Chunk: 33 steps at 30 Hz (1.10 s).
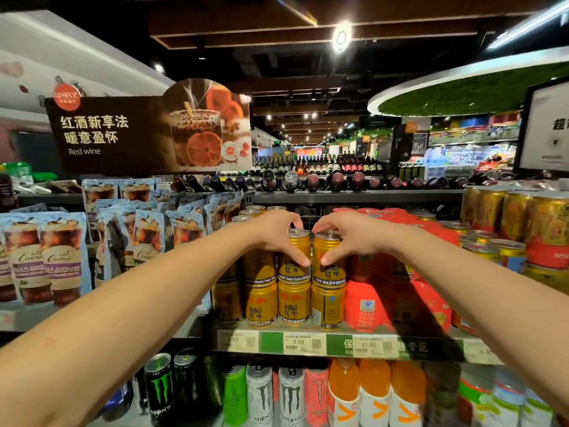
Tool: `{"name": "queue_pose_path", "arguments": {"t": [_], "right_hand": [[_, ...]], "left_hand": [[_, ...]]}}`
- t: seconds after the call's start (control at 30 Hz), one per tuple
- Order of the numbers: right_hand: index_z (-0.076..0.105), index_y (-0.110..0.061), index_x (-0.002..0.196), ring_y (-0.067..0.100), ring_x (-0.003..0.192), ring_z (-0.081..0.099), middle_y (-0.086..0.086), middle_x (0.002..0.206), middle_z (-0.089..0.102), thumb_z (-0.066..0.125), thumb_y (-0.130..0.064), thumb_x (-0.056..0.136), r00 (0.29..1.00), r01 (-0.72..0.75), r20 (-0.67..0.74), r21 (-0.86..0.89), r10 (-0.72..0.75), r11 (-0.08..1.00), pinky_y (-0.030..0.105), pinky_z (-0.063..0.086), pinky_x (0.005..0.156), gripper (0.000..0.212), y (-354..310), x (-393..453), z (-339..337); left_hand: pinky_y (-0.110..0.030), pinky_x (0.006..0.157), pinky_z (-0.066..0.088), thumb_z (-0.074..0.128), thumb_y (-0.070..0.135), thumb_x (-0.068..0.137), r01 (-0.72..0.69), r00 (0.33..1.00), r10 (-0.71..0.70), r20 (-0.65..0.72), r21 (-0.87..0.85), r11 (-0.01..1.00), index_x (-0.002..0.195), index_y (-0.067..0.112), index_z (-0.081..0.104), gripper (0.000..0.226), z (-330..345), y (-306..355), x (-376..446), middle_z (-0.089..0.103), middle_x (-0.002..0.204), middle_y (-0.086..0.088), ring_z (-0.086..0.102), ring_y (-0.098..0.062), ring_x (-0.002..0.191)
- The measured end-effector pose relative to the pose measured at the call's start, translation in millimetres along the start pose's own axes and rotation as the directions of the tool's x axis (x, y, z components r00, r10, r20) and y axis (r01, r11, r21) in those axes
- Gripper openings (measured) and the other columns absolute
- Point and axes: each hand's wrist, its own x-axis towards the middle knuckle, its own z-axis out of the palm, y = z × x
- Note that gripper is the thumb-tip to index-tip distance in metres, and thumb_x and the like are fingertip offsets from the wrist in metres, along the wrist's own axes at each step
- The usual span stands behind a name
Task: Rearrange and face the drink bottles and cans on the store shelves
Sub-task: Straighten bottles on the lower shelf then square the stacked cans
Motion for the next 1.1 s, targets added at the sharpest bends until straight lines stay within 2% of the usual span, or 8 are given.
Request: {"name": "queue_pose_path", "arguments": {"t": [0.17,0.3,0.43,0.6,0.83,0.93,1.0,1.1], "right_hand": [[0.046,-0.022,0.146,0.016,0.127,0.053,-0.003,0.144,0.054,0.081,-0.043,0.079,1.000,-0.014,0.024,0.010,0.014,1.000,0.032,0.043,0.105,0.079,0.3,-2.9,-0.7],[0.049,-0.028,0.145,0.015,0.117,0.061,-0.005,0.135,0.063,0.079,-0.037,0.082,0.999,-0.015,0.048,0.017,0.015,1.000,0.038,0.047,0.104,0.071,3.2,-5.3,-4.1],[0.052,-0.028,0.143,0.013,0.113,0.063,-0.007,0.128,0.067,0.079,-0.034,0.083,0.999,-0.011,0.043,0.070,0.008,0.997,0.036,0.048,0.103,0.067,3.5,-4.2,-2.9],[0.052,-0.029,0.143,0.014,0.112,0.063,-0.006,0.126,0.067,0.080,-0.033,0.082,1.000,-0.011,0.025,0.086,0.009,0.996,0.032,0.048,0.098,0.067,6.8,-4.7,0.1],[0.049,-0.027,0.144,0.016,0.122,0.057,-0.005,0.137,0.059,0.082,-0.035,0.080,0.999,-0.046,0.025,0.103,0.044,0.994,0.036,0.045,0.106,0.073,8.1,-4.4,1.4],[0.044,-0.028,0.147,0.019,0.126,0.054,0.000,0.143,0.055,0.083,-0.040,0.078,0.998,-0.067,0.021,0.084,0.065,0.994,0.036,0.044,0.106,0.080,8.7,-5.5,2.9],[0.039,-0.027,0.150,0.021,0.132,0.048,0.002,0.149,0.047,0.083,-0.043,0.077,0.998,-0.063,0.010,0.030,0.063,0.998,0.037,0.040,0.110,0.087,8.3,-7.9,4.9],[0.037,-0.024,0.151,0.023,0.140,0.038,0.004,0.152,0.038,0.081,-0.042,0.078,0.995,-0.044,-0.092,0.008,0.044,0.999,0.038,0.034,0.114,0.087,8.4,-16.4,9.0]], "left_hand": [[-0.036,0.093,0.052,0.081,0.055,0.074,0.012,0.996,-0.006,0.087,-0.072,0.997,0.130,0.028,0.060,0.066,-8.8,-8.4,-4.6,0.069,0.111,0.001,0.065,-0.018,0.101],[-0.031,0.086,0.051,0.083,0.052,0.074,0.003,0.999,0.001,0.036,-0.116,0.993,0.127,0.027,0.064,0.061,-5.6,-8.6,-6.9,0.068,0.107,0.004,0.064,-0.014,0.097],[-0.030,0.086,0.050,0.084,0.051,0.073,-0.013,1.000,0.010,-0.021,-0.136,0.991,0.125,0.027,0.066,0.060,-2.0,-7.9,-7.4,0.067,0.109,0.006,0.062,-0.013,0.099],[-0.022,0.073,0.047,0.085,0.043,0.076,-0.065,0.997,0.057,-0.057,-0.150,0.986,0.119,0.028,0.069,0.048,2.1,-8.8,-10.6,0.070,0.102,0.014,0.062,0.001,0.089],[-0.035,0.100,0.050,0.081,0.051,0.078,-0.036,0.999,0.031,-0.041,-0.125,0.992,0.132,0.025,0.062,0.063,0.3,-5.0,-15.8,0.067,0.124,0.006,0.063,-0.014,0.111],[-0.033,0.109,0.042,0.085,0.051,0.073,-0.034,0.999,0.031,-0.044,-0.073,0.997,0.147,0.020,0.049,0.087,-0.4,-1.7,-23.1,0.055,0.146,0.003,0.053,-0.015,0.131],[-0.035,0.114,0.039,0.083,0.055,0.073,-0.053,0.995,0.048,-0.086,-0.049,0.997,0.149,0.020,0.045,0.093,-0.4,0.0,-30.4,0.046,0.153,0.002,0.047,-0.015,0.137],[-0.041,0.116,0.037,0.077,0.062,0.074,-0.092,0.961,0.072,-0.266,-0.063,0.994,0.144,0.026,0.051,0.083,3.8,3.0,-45.1,0.043,0.151,0.005,0.044,-0.013,0.137]]}}
